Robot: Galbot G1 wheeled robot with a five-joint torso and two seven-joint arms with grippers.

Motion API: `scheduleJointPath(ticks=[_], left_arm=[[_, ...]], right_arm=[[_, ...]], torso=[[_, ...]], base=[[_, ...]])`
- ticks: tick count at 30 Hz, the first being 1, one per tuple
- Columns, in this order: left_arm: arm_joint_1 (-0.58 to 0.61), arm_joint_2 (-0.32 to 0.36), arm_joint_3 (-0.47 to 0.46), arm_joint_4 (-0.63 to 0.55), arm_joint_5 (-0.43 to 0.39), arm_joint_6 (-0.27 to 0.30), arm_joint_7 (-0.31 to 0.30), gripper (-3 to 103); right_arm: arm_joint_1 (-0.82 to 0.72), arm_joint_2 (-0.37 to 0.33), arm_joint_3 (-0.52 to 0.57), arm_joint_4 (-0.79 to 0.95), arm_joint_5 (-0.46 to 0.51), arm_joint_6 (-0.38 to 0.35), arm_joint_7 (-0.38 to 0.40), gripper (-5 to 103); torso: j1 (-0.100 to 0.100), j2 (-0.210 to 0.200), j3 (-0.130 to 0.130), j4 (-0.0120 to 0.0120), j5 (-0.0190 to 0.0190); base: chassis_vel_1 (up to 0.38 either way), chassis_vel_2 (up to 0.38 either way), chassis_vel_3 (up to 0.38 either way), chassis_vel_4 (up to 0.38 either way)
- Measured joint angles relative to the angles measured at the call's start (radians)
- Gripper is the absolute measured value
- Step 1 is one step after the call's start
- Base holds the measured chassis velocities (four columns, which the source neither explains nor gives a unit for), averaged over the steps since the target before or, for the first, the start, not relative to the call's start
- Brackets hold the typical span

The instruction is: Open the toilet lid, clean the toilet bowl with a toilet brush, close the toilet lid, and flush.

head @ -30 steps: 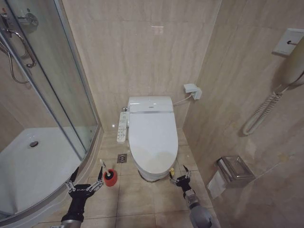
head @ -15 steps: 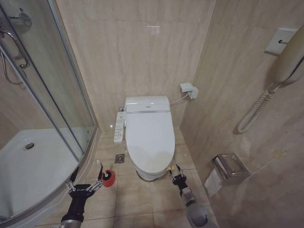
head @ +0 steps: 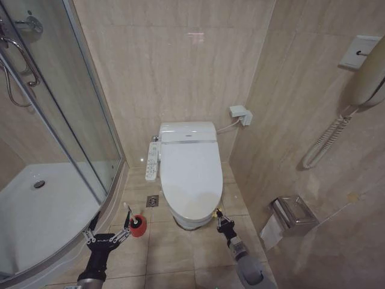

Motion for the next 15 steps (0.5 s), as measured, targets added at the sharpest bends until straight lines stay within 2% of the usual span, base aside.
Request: scheduleJointPath(ticks=[8,15], left_arm=[[0.000,0.000,0.000,0.000,0.000,0.000,0.000,100],[0.000,0.000,0.000,0.000,0.000,0.000,0.000,100]], right_arm=[[-0.014,0.008,0.039,0.032,0.036,0.005,0.013,1],[-0.033,0.014,0.073,0.085,0.058,-0.013,0.053,1]], torso=[[0.000,0.000,0.000,0.0014,0.0009],[0.000,0.000,0.000,0.0000,-0.0001]], base=[[0.000,0.000,0.000,0.000],[0.000,0.000,0.000,0.000]])
